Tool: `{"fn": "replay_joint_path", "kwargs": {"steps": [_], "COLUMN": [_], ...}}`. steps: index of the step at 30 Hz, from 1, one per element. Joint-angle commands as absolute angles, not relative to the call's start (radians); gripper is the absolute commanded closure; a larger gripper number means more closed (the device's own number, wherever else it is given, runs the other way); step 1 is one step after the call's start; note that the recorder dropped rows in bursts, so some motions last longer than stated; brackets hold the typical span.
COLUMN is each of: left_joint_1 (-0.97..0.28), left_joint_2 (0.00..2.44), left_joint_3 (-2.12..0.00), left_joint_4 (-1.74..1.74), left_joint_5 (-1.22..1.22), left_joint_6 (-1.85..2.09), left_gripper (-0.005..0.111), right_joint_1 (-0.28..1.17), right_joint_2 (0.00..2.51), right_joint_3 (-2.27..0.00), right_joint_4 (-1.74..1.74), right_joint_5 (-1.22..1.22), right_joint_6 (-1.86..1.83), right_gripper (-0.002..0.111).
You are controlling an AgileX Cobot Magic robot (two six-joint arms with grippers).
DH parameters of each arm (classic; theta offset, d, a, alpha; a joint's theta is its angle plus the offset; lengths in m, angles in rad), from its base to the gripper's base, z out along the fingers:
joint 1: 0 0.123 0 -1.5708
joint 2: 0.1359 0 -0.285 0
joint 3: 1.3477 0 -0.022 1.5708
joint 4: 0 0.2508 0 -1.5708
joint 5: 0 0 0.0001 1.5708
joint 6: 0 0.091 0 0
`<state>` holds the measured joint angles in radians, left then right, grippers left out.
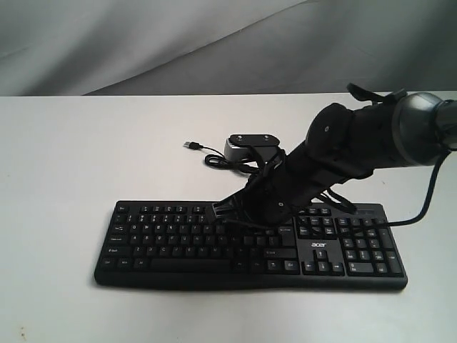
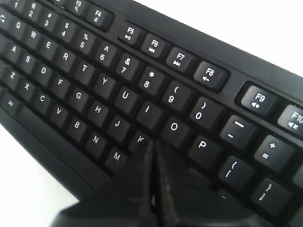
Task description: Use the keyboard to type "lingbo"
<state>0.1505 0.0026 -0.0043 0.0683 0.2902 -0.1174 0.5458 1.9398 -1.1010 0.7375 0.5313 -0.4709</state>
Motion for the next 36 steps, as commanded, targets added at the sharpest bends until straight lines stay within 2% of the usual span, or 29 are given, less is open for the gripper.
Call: {"fn": "replay_joint_path", "kwargs": {"steps": [1,36], "left_joint_1": [0.152,0.152], "left_joint_2": [0.000,0.000], "left_joint_3": [0.000,0.000], "left_joint_4": [0.060,0.060], "left_joint_5": [0.286,0.286], "left_joint_6": [-0.121,-0.121], "left_gripper": [0.106,0.106], "right_joint_1": [0.548,0.559], "right_joint_2": [1.941,1.962], "right_joint_3": [-1.107,-1.107], "right_joint_4": [0.746,0.751], "right_joint_5": [0.524,0.498], "right_joint_6": [-0.478,-0.490], "right_gripper": [0.108,0.108]}}
